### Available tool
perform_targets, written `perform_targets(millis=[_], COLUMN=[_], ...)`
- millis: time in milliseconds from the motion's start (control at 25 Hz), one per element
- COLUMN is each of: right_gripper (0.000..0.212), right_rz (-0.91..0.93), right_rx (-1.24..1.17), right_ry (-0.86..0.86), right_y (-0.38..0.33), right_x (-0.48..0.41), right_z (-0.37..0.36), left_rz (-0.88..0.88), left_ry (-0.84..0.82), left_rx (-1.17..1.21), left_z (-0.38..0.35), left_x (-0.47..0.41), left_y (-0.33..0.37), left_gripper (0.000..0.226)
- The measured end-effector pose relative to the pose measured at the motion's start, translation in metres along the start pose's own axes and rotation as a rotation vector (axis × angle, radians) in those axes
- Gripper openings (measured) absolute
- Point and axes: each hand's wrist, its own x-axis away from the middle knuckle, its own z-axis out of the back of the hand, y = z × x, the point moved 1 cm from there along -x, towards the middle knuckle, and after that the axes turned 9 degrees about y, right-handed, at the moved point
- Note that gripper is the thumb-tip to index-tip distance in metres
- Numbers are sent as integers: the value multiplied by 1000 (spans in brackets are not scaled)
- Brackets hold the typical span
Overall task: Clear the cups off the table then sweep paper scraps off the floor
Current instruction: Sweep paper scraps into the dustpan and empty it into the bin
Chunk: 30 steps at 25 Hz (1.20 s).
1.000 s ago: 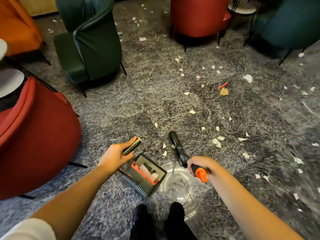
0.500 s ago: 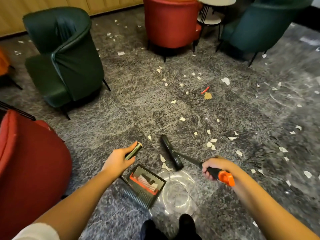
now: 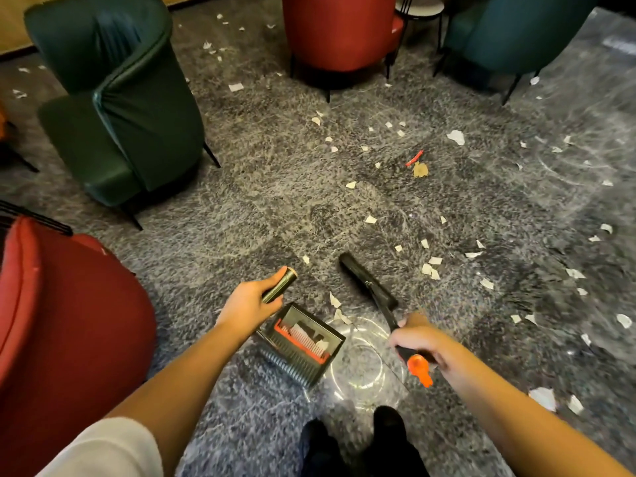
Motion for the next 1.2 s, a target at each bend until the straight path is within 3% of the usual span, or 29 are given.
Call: perform_targets(millis=[120,360,440,640,880,1080,1200], right_gripper=[17,12,33,57,56,41,43], right_rz=[17,52,55,-22,-24,-23,33], right_rx=[161,98,67,-94,-158,-199,-152], right_ry=[-124,-280,-279,-272,-197,-191,-90], right_y=[14,31,31,18,-13,-56,-91], right_x=[15,52,59,76,69,13,-41], right_z=[-26,-38,-23,7,29,56,68], left_rz=[-2,-7,4,-26,11,100,122], left_ry=[-7,1,-7,-17,33,139,160], left_rx=[-16,-17,-13,11,9,54,83], left_z=[2,5,6,4,24,42,46], left_x=[-8,-10,-7,6,3,-23,-56], left_y=[-1,-1,-1,3,-19,-38,-40], left_gripper=[56,57,58,59,57,59,58])
